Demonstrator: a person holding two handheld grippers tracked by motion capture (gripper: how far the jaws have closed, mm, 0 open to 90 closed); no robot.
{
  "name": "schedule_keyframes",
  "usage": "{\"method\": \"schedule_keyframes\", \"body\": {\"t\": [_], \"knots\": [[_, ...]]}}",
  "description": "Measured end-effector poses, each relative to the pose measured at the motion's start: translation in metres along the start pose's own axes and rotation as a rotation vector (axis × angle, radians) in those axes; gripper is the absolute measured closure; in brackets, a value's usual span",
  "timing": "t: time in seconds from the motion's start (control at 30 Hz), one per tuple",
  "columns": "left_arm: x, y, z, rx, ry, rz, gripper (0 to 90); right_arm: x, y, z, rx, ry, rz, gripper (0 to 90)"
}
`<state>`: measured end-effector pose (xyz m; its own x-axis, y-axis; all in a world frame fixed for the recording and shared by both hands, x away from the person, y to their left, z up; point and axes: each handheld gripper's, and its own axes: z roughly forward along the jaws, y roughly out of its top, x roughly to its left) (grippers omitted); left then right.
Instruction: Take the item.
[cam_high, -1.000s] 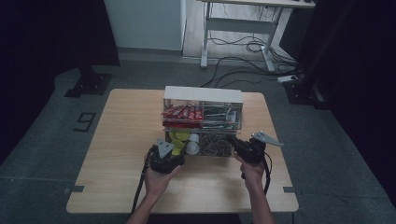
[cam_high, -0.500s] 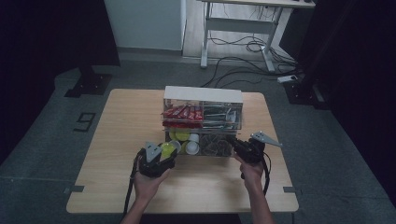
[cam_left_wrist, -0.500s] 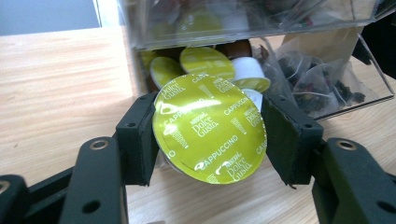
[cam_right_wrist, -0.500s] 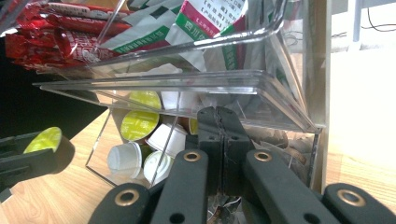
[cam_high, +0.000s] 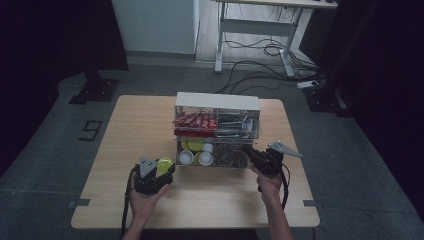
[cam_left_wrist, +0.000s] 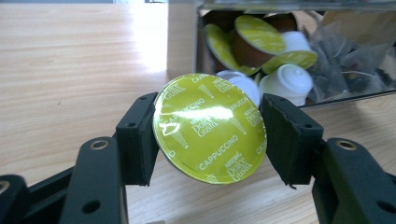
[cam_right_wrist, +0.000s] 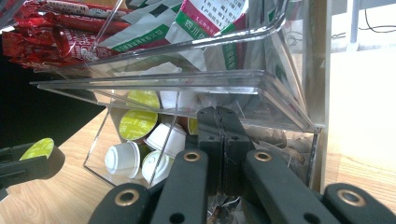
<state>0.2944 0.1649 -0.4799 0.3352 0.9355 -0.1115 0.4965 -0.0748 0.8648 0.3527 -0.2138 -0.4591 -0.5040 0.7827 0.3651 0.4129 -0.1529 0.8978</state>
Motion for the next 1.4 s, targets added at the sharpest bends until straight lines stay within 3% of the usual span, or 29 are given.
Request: {"method": "schedule_keyframes", "body": {"t": [0.3, 0.67, 0.9, 1.4], "knots": [[0.018, -0.014, 0.002, 0.039, 0.039, -0.025, 40.5, 0.000, 0.000, 0.000, 0.001, -0.007, -0.011, 88.7], [0.036, -0.032, 0.017, 0.126, 0.079, -0.063, 40.5, 0.000, -0.002, 0.002, 0.010, -0.009, -0.007, 88.5], [0.040, -0.037, 0.026, 0.160, 0.099, -0.060, 40.4, -0.001, -0.002, 0.003, 0.010, -0.008, -0.009, 88.1], [0.042, -0.039, 0.035, 0.185, 0.104, -0.053, 40.1, -0.002, -0.003, 0.003, 0.013, -0.013, -0.014, 87.6]]}}
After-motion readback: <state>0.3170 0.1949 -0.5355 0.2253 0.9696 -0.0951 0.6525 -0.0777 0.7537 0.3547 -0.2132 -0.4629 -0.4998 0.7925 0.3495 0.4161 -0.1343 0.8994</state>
